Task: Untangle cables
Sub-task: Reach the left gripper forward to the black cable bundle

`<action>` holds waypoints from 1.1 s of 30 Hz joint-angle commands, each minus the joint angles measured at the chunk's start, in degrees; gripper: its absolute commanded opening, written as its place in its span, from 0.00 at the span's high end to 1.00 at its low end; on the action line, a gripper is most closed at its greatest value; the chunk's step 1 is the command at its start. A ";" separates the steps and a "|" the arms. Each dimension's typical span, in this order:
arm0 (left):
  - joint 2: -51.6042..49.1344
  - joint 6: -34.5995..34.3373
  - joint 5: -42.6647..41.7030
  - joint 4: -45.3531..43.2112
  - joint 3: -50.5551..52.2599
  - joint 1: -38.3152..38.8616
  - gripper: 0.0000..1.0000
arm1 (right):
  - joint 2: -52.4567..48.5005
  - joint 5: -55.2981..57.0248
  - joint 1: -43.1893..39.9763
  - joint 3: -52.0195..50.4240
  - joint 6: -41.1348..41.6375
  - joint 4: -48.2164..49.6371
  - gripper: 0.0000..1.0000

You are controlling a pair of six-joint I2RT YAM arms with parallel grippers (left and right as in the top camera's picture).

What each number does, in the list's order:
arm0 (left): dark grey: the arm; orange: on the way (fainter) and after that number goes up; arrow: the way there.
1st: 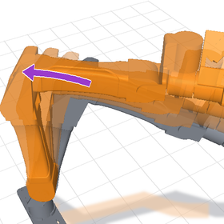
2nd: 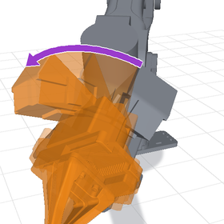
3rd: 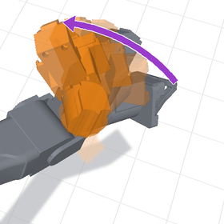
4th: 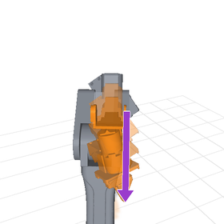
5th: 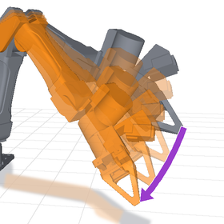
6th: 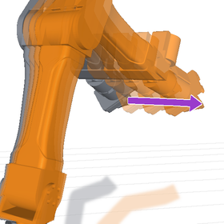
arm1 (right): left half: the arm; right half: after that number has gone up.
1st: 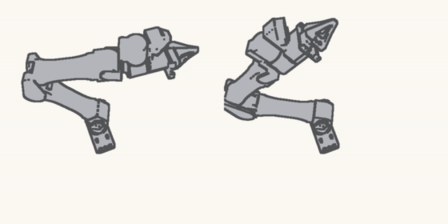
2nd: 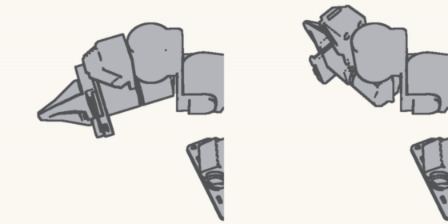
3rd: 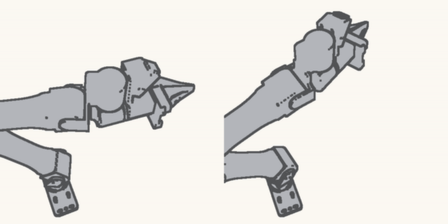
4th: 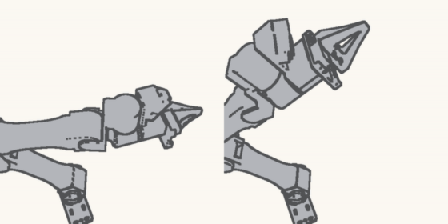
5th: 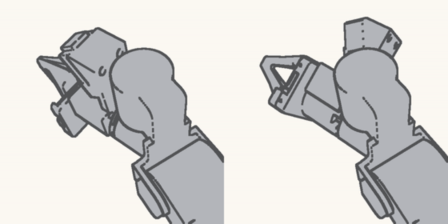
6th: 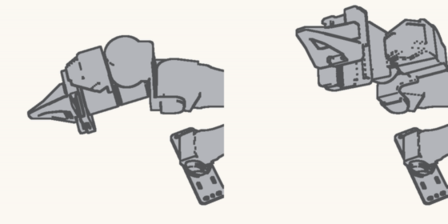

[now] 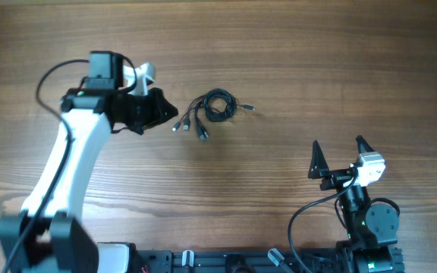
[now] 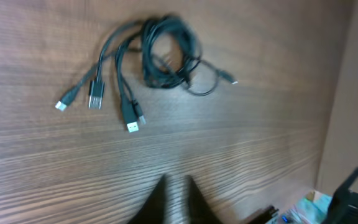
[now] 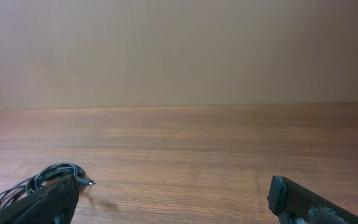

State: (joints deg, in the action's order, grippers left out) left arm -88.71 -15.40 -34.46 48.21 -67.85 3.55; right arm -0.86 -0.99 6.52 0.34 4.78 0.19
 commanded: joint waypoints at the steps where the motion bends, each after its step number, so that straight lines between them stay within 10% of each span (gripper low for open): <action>1: -5.79 -2.73 -1.84 -1.38 -0.42 2.05 0.87 | 0.59 0.96 -0.39 -0.04 0.79 0.17 0.00; 3: -8.31 -3.13 -1.49 -2.93 -0.42 3.13 0.56 | 0.59 0.96 -0.39 -0.04 0.79 0.17 0.00; 9: -11.93 -6.29 4.57 -8.22 -0.42 6.10 0.51 | 0.59 0.96 -0.39 -0.04 0.81 0.17 0.00; 13: -11.98 -9.14 10.14 -12.09 -0.42 7.91 0.25 | 0.59 0.96 -0.39 -0.04 0.79 0.17 0.00; 21: -12.26 -12.48 23.17 -17.94 -0.42 13.00 0.46 | 0.59 0.96 -0.39 -0.04 0.79 0.17 0.00; 33: -17.70 -14.08 28.24 -25.24 -0.39 20.74 0.33 | 0.59 0.96 -0.39 -0.04 0.76 0.17 0.00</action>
State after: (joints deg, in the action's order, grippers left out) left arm -104.27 -28.86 -10.26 23.29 -67.85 22.83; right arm -0.86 -0.99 6.52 0.34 4.75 0.19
